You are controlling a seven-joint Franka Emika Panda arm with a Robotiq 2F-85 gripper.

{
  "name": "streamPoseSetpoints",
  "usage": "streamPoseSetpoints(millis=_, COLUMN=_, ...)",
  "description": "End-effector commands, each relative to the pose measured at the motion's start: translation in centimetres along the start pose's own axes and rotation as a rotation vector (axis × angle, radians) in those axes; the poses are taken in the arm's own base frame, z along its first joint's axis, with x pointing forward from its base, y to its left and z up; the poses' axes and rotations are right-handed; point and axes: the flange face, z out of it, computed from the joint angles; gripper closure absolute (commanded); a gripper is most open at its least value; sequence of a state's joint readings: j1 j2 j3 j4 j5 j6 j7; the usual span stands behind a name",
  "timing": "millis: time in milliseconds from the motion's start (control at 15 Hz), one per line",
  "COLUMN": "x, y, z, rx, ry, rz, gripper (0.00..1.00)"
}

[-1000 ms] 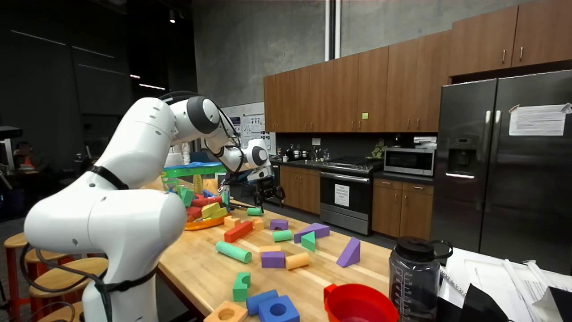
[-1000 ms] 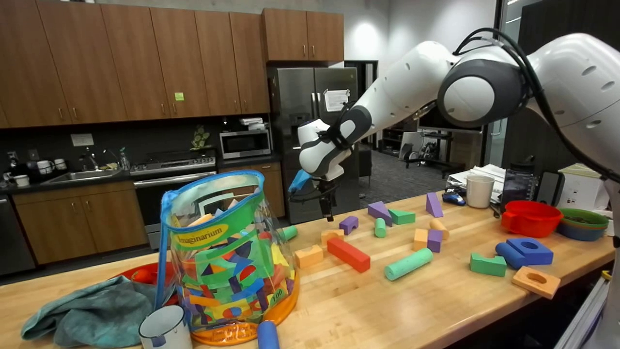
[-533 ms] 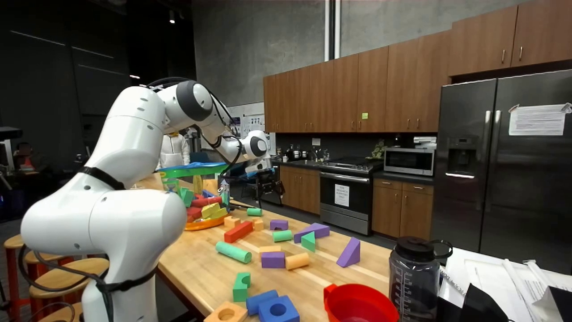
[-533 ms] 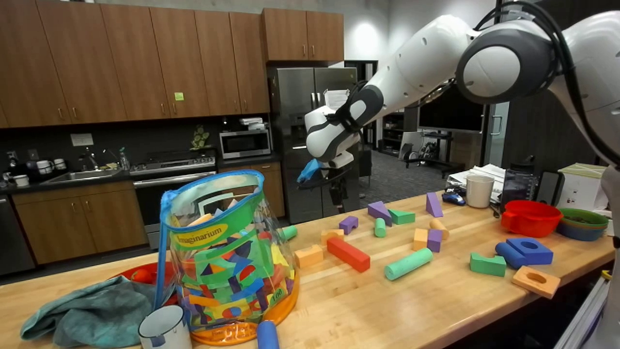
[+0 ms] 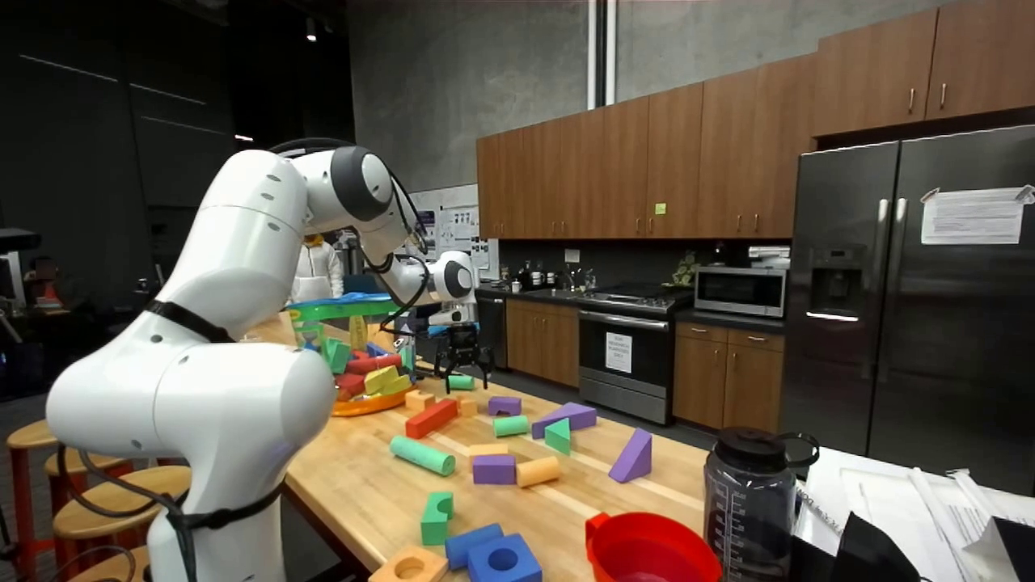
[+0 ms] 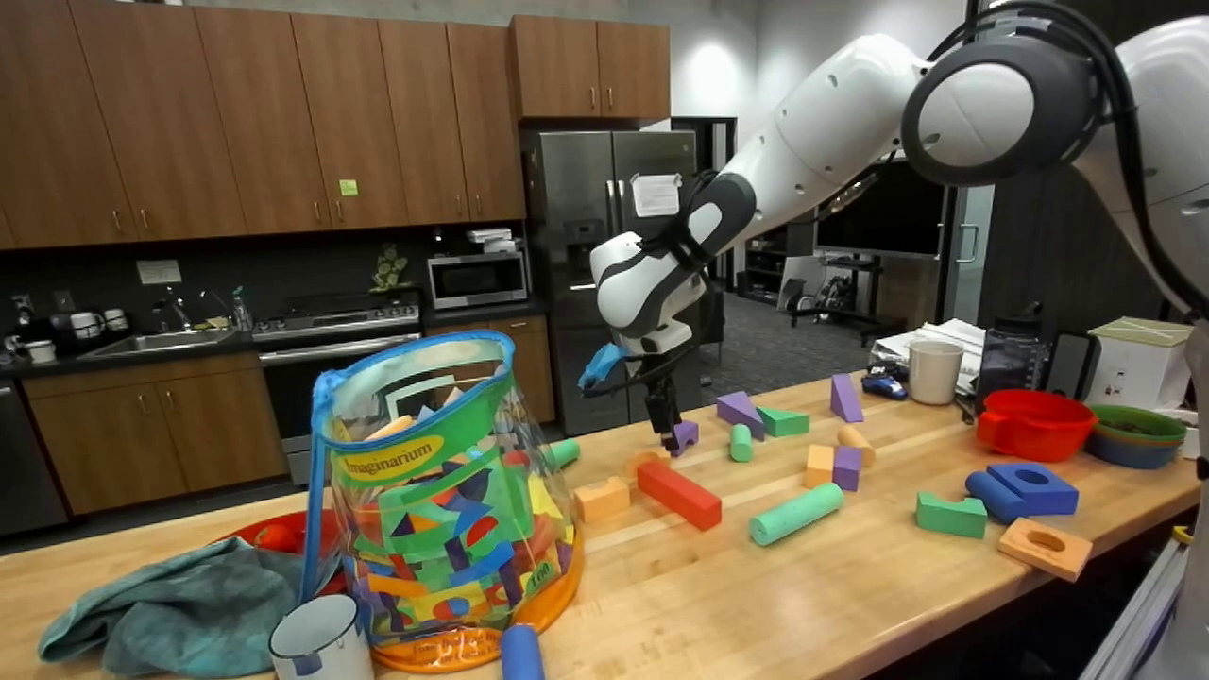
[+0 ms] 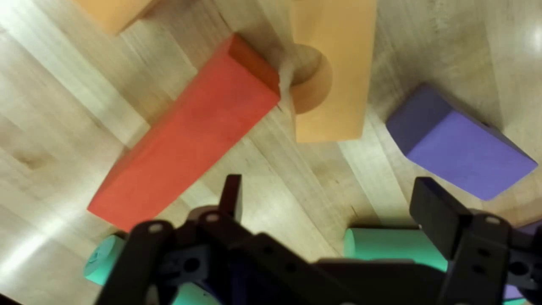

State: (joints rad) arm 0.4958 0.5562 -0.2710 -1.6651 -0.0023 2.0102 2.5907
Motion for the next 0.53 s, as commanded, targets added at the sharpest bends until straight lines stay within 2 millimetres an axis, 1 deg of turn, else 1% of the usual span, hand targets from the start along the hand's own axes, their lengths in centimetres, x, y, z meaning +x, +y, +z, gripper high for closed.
streamPoseSetpoints(millis=0, x=0.2, y=1.2, z=-0.3, rx=-0.029, ry=-0.03, rz=-0.035, gripper=0.0)
streamPoseSetpoints(millis=200, x=-0.3, y=1.4, z=0.0, rx=-0.04, ry=-0.056, rz=-0.029, gripper=0.0)
streamPoseSetpoints(millis=333, x=-0.3, y=0.8, z=0.2, rx=-0.032, ry=-0.083, rz=-0.01, gripper=0.0)
streamPoseSetpoints(millis=467, x=-0.3, y=0.2, z=-0.2, rx=-0.018, ry=-0.122, rz=0.011, gripper=0.0)
